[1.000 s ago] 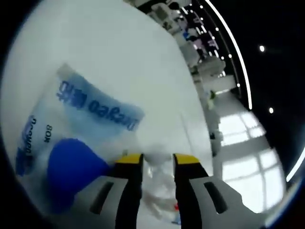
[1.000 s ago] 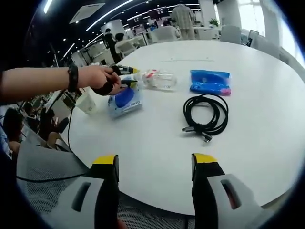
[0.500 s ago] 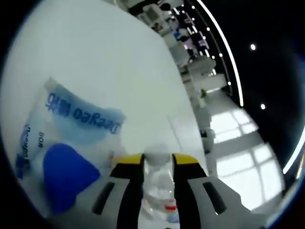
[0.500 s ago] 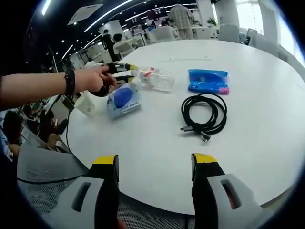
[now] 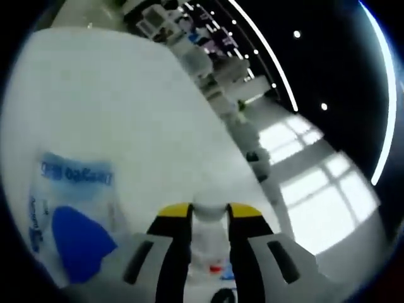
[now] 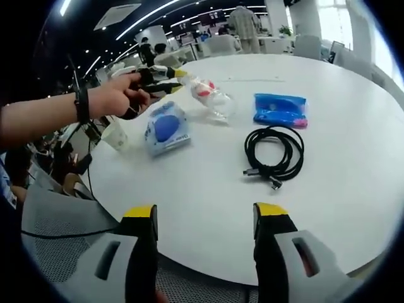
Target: Arrange the tabletop items into an orderly group along one side of the table until the central work area is clear of visible clutter.
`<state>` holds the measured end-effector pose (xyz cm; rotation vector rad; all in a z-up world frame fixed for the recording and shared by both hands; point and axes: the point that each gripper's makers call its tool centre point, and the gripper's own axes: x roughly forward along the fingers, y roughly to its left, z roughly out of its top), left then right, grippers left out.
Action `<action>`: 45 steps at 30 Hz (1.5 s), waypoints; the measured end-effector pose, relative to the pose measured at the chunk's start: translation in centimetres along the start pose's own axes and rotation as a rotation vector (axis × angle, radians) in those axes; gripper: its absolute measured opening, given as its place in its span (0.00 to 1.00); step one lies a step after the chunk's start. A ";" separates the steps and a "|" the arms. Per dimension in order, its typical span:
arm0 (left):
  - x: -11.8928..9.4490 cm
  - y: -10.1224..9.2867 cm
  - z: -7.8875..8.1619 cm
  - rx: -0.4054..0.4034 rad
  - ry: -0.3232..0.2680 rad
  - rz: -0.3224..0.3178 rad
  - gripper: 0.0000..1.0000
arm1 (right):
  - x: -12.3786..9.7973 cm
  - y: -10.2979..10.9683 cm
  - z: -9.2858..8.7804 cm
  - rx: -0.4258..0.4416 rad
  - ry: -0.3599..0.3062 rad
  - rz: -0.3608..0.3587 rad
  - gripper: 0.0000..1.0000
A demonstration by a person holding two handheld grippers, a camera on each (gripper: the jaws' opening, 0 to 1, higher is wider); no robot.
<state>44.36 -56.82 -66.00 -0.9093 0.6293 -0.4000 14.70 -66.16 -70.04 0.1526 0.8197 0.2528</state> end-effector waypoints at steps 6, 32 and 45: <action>0.0 -2.0 -0.1 0.137 0.032 -0.043 0.19 | 0.0 0.1 0.0 -0.004 0.002 0.003 0.61; -1.5 -10.8 -4.9 0.654 0.084 -0.194 0.00 | -0.1 0.3 0.4 -0.017 -0.010 0.008 0.61; -1.8 -10.6 -5.0 0.683 0.089 -0.211 0.00 | -0.1 0.3 0.5 -0.016 -0.017 0.010 0.61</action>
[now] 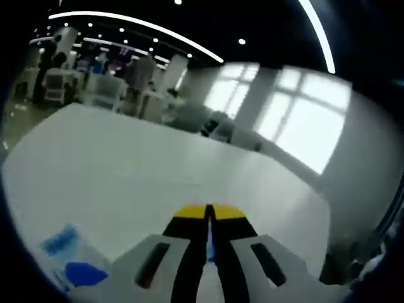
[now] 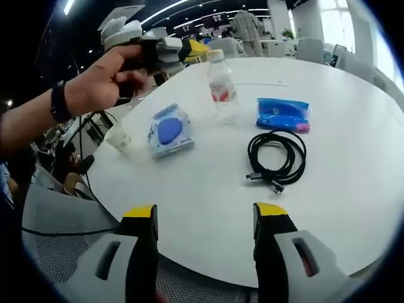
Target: Arrange the tabletop items into an orderly group along one side of the table until the central work area is clear of visible clutter.
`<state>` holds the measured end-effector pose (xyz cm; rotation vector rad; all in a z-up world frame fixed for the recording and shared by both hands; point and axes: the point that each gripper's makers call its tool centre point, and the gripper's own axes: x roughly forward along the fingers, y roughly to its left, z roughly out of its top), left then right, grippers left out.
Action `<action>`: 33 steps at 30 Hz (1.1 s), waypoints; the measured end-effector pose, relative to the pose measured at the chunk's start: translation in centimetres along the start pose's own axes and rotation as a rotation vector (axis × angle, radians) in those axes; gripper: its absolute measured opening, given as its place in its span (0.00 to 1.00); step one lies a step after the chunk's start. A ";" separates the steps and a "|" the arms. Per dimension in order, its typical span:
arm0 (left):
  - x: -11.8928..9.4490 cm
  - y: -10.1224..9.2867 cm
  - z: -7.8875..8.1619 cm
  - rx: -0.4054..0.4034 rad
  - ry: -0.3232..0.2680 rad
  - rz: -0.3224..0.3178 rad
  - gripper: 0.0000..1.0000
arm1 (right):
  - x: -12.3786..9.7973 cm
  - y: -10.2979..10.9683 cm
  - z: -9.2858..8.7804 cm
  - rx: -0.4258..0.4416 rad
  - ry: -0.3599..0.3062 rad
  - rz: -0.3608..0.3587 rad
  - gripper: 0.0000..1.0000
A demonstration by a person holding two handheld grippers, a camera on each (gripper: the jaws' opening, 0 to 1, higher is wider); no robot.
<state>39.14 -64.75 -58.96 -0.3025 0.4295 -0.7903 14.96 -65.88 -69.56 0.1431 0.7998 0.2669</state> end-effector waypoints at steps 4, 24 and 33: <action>0.0 0.1 0.0 0.005 0.001 0.008 0.00 | 0.0 0.0 0.0 -0.001 0.000 0.002 0.61; 0.6 0.7 -3.4 0.097 0.068 0.062 0.75 | -0.1 -0.1 0.0 0.011 -0.004 -0.001 0.61; 1.3 1.1 -4.6 0.090 0.093 0.085 0.75 | -0.2 -0.3 0.0 0.023 -0.005 -0.007 0.61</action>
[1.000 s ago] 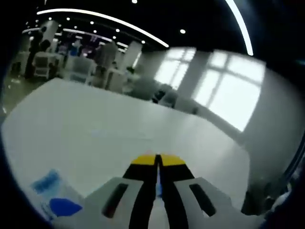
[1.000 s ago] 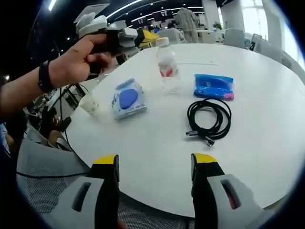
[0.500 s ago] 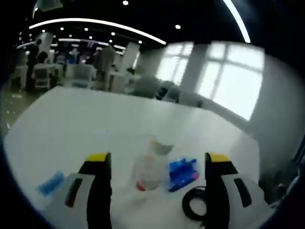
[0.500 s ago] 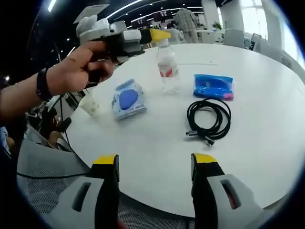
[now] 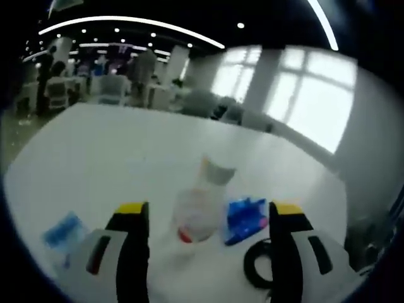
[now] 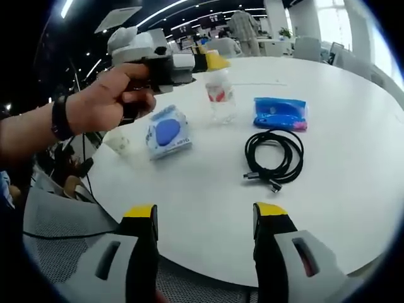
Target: Arrange the tabletop items into an orderly group along one side of the table until the central work area is clear of visible clutter.
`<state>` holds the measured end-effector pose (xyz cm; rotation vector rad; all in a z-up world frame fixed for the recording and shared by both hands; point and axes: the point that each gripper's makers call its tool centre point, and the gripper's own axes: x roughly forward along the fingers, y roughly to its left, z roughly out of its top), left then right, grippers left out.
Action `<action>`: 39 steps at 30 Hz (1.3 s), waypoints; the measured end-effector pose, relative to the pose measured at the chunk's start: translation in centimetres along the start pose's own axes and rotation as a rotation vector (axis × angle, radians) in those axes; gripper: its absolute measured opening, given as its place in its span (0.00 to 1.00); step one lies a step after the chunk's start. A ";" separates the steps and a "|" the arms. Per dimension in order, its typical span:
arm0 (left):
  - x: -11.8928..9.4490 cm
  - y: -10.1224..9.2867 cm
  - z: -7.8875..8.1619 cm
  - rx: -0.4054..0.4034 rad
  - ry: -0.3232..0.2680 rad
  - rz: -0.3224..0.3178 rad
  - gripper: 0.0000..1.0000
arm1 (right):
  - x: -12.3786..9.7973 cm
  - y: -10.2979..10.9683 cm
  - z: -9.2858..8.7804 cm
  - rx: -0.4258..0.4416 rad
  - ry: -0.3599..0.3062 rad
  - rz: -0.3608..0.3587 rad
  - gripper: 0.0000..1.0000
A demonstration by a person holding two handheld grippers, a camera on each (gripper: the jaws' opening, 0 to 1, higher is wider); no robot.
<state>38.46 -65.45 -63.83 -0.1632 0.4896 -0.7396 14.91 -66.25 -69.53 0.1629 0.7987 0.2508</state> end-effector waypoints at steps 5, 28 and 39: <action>1.0 0.4 -1.3 0.023 0.028 0.028 0.78 | 0.1 -0.1 -0.1 0.008 0.003 0.000 0.60; 5.7 2.6 -3.6 -0.020 0.046 0.176 0.51 | 0.1 -0.3 -0.6 0.034 0.018 0.002 0.60; 4.9 2.8 -3.2 -0.022 0.067 0.135 0.42 | 0.0 -0.4 -0.6 0.048 0.019 0.001 0.60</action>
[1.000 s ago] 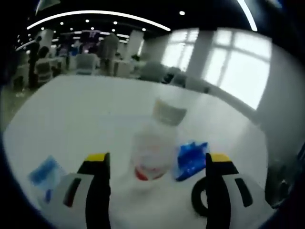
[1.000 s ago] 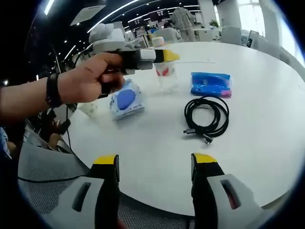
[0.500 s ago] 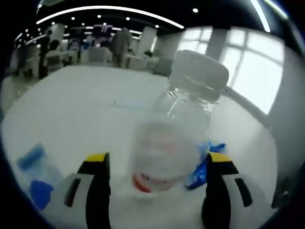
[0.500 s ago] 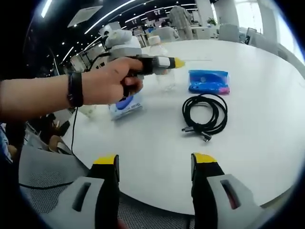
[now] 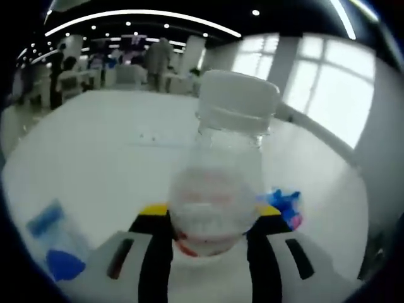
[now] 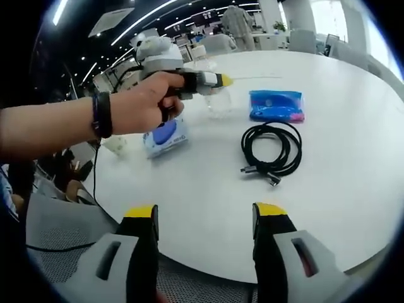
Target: Arrange the tabletop items into an orderly group along one side of the table until the central work area is clear of visible clutter.
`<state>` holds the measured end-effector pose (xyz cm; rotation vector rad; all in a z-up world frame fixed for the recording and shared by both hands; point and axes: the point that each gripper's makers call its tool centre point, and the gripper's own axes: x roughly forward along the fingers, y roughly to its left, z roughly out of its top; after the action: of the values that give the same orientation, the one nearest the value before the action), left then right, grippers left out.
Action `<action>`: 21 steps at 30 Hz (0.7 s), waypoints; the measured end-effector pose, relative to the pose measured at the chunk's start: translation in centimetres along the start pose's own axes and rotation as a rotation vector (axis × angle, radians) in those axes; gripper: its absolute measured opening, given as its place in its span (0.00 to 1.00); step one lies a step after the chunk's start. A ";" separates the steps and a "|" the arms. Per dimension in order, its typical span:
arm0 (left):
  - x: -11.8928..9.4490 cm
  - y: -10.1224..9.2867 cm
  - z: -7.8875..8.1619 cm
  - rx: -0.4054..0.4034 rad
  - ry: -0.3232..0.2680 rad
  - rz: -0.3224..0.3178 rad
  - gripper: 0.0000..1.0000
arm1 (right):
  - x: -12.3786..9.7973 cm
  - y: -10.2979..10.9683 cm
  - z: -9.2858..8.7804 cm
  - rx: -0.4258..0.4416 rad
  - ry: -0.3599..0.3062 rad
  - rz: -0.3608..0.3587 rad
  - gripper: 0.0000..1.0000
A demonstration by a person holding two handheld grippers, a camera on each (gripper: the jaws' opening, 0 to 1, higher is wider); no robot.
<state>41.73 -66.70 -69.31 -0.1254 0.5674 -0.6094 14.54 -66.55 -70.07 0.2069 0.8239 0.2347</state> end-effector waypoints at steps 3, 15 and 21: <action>-0.3 0.3 0.0 -0.020 -0.003 -0.011 0.41 | 0.0 0.0 0.0 0.002 0.000 0.000 0.59; -1.8 2.0 0.7 -0.002 0.012 -0.008 0.40 | 0.0 0.1 0.2 0.002 -0.007 -0.001 0.60; -2.6 3.3 2.3 0.002 -0.009 0.004 0.40 | 0.0 0.2 0.2 -0.006 -0.005 0.004 0.60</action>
<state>42.88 -62.60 -67.11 -0.1253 0.5585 -0.6050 14.65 -66.39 -69.92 0.2034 0.8179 0.2398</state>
